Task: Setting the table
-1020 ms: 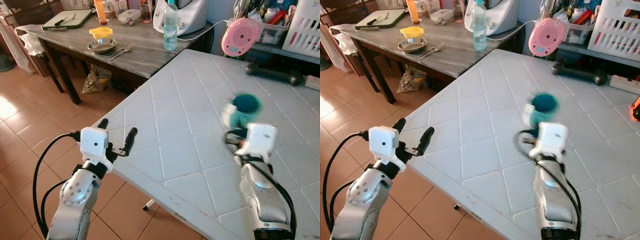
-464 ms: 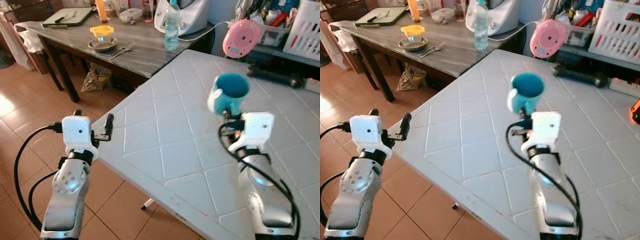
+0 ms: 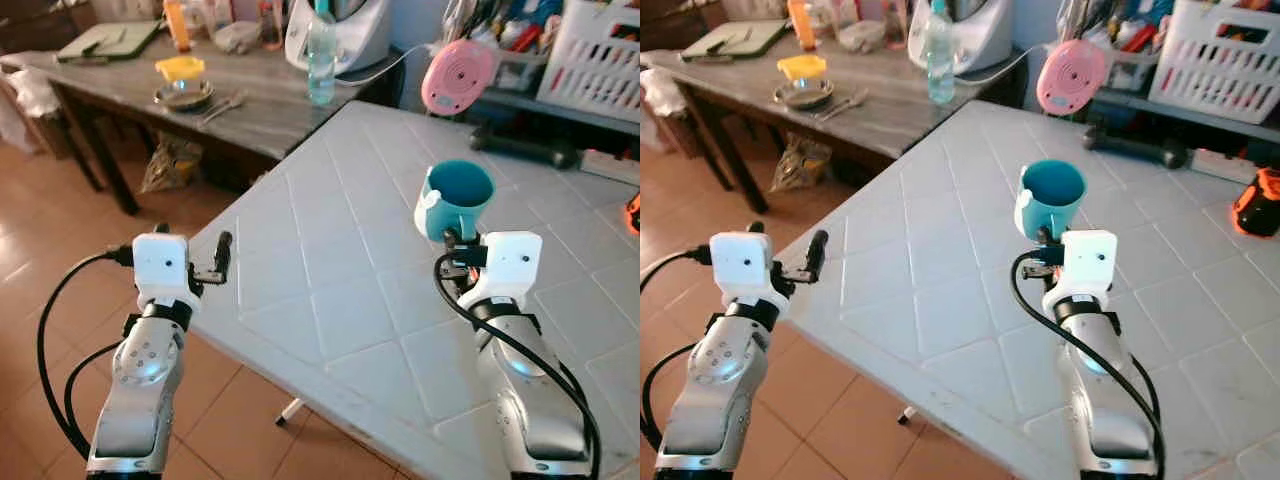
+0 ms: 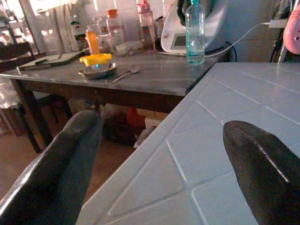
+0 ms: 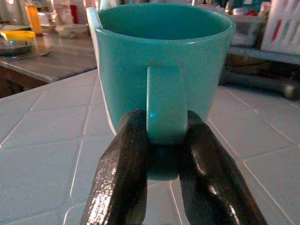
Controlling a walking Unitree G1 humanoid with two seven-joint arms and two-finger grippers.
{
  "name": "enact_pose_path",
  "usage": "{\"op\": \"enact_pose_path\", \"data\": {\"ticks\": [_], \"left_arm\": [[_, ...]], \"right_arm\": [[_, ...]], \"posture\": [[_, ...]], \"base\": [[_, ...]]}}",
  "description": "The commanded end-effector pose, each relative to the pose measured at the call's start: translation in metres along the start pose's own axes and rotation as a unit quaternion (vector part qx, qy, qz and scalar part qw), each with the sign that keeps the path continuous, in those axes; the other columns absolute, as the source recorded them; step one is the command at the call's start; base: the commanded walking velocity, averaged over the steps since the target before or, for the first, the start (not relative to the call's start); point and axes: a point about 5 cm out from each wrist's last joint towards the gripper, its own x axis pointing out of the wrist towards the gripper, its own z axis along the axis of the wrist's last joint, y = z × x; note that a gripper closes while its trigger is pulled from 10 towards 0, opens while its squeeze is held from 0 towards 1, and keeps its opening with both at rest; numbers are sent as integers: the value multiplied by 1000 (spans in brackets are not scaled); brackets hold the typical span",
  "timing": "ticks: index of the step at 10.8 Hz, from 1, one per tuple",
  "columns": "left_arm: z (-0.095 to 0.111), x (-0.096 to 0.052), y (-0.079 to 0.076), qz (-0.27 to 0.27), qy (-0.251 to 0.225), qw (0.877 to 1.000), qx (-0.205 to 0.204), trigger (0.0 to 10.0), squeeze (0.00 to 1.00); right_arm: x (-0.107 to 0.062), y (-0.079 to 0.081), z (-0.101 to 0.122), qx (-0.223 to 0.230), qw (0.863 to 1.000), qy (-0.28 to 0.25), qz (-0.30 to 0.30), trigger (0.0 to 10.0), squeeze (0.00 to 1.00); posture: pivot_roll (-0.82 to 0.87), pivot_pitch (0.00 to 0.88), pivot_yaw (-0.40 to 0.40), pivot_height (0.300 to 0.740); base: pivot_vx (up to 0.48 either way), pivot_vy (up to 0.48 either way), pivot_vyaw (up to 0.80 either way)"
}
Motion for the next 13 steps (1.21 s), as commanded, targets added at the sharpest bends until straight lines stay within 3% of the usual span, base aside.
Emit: {"op": "enact_pose_path", "data": {"ticks": [1, 7, 13], "left_arm": [[-2, 0, 5, 10, 3, 1000, 10, 10000, 0], [-4, -1, 6, 8, 7, 1000, 17, 10000, 0], [-5, -1, 6, 3, 7, 1000, 25, 10000, 0]], "right_arm": [[0, 3, 8, 2, 1000, -14, 1, 10000, 0], [-1, 4, 5, -6, 1000, -7, -4, 10000, 0], [-2, 3, 4, -10, 1000, -7, -10, 10000, 0]], "posture": [[64, 14, 6, 740], [67, 20, 15, 740], [70, 22, 24, 740]], "base": [[0, 315, -419], [0, 336, -669], [0, 471, -456]]}}
